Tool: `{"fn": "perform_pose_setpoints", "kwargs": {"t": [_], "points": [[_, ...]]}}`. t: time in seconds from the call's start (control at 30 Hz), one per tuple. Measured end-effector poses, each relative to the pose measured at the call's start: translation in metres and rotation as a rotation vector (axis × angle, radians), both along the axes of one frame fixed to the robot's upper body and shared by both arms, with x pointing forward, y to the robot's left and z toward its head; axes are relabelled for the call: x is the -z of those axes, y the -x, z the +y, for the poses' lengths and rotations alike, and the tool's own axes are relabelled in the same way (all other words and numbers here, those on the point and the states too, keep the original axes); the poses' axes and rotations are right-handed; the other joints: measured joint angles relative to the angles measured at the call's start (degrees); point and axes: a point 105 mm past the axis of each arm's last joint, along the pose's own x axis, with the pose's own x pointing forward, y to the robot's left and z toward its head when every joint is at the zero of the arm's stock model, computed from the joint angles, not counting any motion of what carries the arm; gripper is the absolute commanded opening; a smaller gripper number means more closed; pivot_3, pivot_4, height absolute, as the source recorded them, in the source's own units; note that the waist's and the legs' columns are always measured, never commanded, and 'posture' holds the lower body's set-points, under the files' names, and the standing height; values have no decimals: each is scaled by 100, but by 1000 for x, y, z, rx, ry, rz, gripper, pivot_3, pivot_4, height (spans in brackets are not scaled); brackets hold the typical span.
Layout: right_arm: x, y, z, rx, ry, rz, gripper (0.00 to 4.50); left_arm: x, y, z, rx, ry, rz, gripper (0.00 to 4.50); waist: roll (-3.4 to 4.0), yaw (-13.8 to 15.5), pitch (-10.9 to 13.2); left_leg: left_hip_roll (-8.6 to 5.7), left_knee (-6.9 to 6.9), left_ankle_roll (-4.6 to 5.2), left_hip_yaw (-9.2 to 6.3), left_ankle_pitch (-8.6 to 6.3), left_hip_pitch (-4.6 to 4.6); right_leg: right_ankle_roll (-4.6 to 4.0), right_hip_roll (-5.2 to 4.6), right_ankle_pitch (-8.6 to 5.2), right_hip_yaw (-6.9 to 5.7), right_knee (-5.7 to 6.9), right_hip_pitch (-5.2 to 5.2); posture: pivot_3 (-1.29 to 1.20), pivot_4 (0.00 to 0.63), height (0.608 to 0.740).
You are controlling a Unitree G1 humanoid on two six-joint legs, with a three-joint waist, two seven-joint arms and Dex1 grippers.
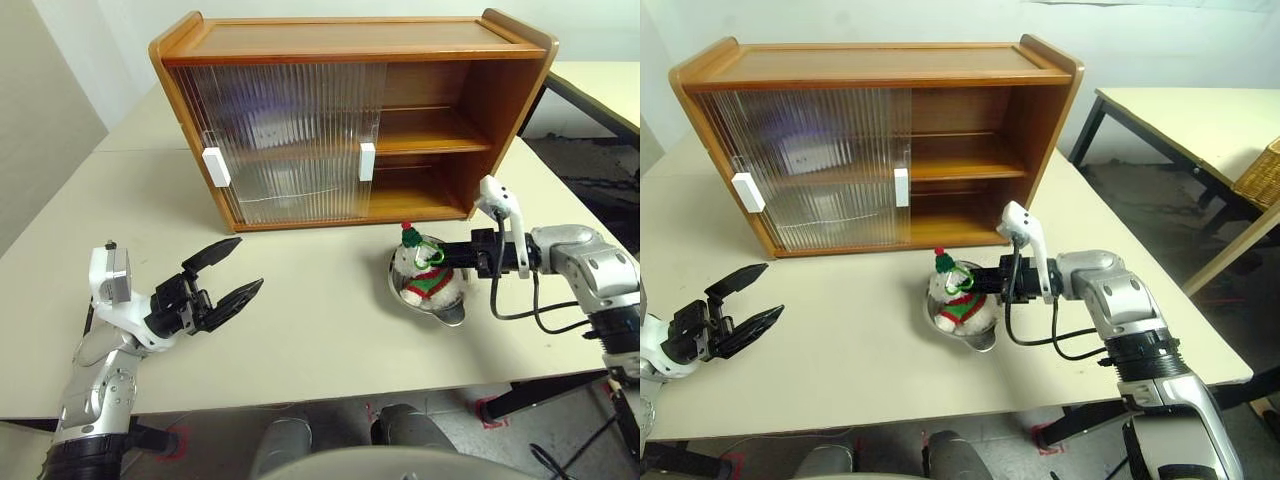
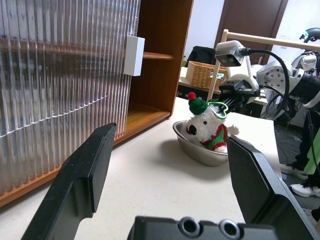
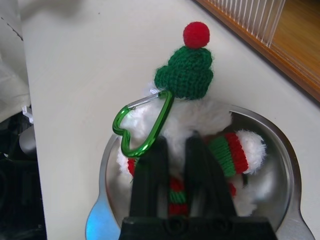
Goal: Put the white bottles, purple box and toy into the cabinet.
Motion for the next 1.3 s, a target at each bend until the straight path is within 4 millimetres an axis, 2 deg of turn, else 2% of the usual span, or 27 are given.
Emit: {"fn": "perform_pose_setpoints", "kwargs": {"t": [0.07, 0.17, 0.33, 0.43, 0.53, 0.63, 0.87, 1.13, 1.3], "points": [[-3, 0, 1, 3, -19, 13, 4, 0, 0, 0, 0, 0, 0, 4500, 0, 0, 0, 0, 1, 0, 1, 0, 0, 0, 0, 0, 0, 0, 0, -42, 0, 740], [-20, -5, 3, 12, -71, 7, 4, 0, 0, 0, 0, 0, -1, 4500, 1, -1, 0, 0, 1, 0, 1, 0, 0, -1, 0, 0, 0, 1, -2, -48, 0, 740], [-67, -7, 3, -3, -206, 12, 4, -5, -3, -1, 6, 0, -22, 4500, 0, 5, 0, -2, -1, -2, 1, 1, -2, -4, 0, -3, -2, 1, -2, -52, 0, 740], [-85, -8, 1, -3, -255, -1, 4, -5, -4, -1, 6, 0, -22, 4500, 0, 5, -1, -2, -1, -2, 2, 1, -2, -6, 0, -5, -2, 1, -2, -52, 0, 740], [-99, -21, -4, 51, -284, -70, 4, -5, -4, -1, 6, 0, -23, 4500, 0, 0, -1, -1, -1, 0, 2, 1, -1, -8, 0, -4, -1, 3, -4, -51, 0, 740], [-116, -42, -10, 145, -319, -180, 4, -5, -4, -2, 6, 0, -24, 4500, 4, -6, -2, 2, -2, 2, 0, 0, 0, -10, 0, -1, 0, 10, -10, -48, 0, 740], [-126, -87, -25, 414, -333, -373, 4, -5, -5, -2, 7, -3, -24, 4500, 15, -16, -4, 8, -7, 4, -6, 0, -5, -5, -1, 2, -1, 18, -24, -48, 0, 740], [-132, -112, -31, 570, -362, -491, 4, -6, -5, -2, 7, -5, -25, 4500, 28, -32, -2, 7, -7, 6, -12, -2, -9, 6, -1, 9, -1, 17, -26, -52, 0, 740], [-154, -128, -33, 706, -453, -603, 4, -5, -6, -3, 11, -18, -26, 4500, 52, -83, 9, 7, -8, 10, -22, -3, -11, 6, -2, 32, 1, 16, -31, -49, 0, 740]]}}
